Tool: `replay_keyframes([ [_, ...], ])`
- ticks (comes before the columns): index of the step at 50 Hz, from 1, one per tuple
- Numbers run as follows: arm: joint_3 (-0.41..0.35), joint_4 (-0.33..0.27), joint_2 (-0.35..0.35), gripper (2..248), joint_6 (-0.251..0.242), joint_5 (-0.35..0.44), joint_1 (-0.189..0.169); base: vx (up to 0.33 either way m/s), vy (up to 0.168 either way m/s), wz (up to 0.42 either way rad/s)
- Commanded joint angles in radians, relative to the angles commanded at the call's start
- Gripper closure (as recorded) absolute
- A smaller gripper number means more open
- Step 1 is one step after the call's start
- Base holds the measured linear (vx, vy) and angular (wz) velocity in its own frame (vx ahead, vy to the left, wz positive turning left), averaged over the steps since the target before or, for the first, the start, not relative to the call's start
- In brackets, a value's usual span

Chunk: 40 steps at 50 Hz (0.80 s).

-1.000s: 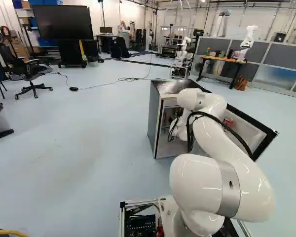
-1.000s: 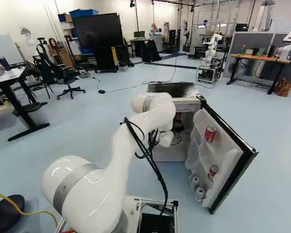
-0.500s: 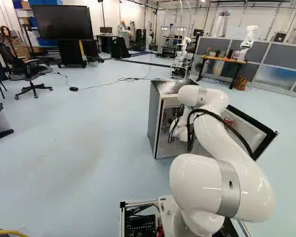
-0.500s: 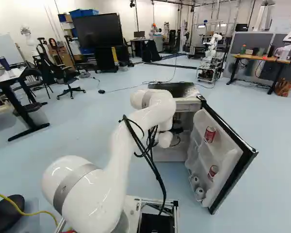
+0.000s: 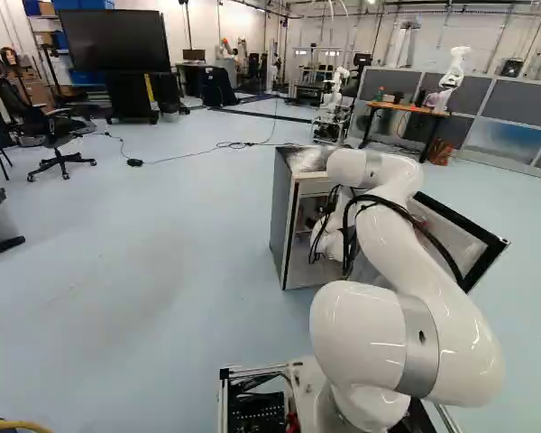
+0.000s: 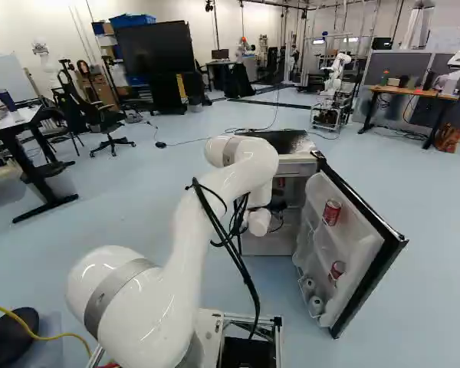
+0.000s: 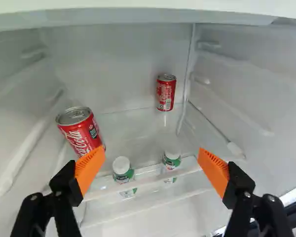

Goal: Grab a drink from the fridge

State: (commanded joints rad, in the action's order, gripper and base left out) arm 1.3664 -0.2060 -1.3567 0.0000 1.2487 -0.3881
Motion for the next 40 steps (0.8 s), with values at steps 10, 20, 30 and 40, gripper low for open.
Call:
replay_keyframes([
  [10, -0.04, -0.025, 0.021, 3, 0.0, 0.024, -0.006, 0.0, 0.0, 0.0],
  [20, -0.08, -0.051, 0.042, 3, 0.0, 0.049, -0.012, 0.0, 0.0, 0.0],
  [30, -0.119, -0.078, 0.063, 3, 0.0, 0.072, -0.018, 0.0, 0.0, 0.0],
  [40, -0.157, -0.106, 0.083, 3, 0.0, 0.089, -0.024, 0.0, 0.0, 0.0],
])
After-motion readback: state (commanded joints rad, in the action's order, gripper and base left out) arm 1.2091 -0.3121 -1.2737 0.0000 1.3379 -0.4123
